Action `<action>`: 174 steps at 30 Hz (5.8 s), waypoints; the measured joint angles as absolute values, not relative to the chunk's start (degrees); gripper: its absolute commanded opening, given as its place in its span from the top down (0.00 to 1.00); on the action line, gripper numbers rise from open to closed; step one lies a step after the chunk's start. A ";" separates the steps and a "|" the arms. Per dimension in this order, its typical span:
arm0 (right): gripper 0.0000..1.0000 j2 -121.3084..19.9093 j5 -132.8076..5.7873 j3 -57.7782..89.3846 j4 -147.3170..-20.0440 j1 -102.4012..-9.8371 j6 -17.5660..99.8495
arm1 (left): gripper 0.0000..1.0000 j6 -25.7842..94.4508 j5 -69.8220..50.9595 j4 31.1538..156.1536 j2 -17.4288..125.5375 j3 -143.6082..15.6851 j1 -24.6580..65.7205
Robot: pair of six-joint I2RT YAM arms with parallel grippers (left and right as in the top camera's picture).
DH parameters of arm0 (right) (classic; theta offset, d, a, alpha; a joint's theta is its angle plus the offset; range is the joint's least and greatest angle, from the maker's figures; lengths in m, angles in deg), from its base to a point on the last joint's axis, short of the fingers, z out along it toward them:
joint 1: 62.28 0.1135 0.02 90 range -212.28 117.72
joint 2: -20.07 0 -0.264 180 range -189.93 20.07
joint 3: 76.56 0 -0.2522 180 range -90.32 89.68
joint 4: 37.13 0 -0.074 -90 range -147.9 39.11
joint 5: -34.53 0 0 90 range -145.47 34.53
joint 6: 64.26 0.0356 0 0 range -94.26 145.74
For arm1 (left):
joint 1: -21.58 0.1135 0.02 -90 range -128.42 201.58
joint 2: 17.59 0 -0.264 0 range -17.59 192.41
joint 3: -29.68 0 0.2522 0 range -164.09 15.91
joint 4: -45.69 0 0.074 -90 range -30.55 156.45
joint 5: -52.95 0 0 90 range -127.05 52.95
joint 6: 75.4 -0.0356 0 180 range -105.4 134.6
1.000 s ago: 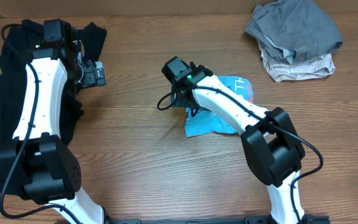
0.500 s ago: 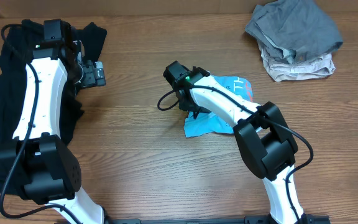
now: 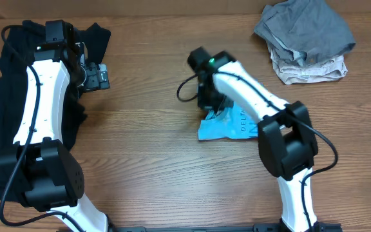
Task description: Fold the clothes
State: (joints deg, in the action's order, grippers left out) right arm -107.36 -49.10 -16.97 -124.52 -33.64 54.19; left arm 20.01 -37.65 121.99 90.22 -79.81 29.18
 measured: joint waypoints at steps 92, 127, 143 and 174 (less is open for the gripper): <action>0.14 -117.48 -63.89 -59.11 -129.07 -61.94 3.42 | 0.00 20.68 -35.48 116.55 90.22 -79.79 29.18; 0.00 -86.29 -75.21 -59.55 -148.02 -61.81 39.02 | 0.00 20.68 -35.27 116.55 90.22 -79.79 29.18; 0.00 -80.65 -69.53 -58.35 -137.15 -61.81 25.49 | 0.00 20.68 -35.27 116.53 90.22 -79.79 29.18; 0.00 -2.52 -66.54 57.32 -65.20 -64.70 22.96 | 0.00 20.68 -34.87 116.48 90.22 -79.68 29.18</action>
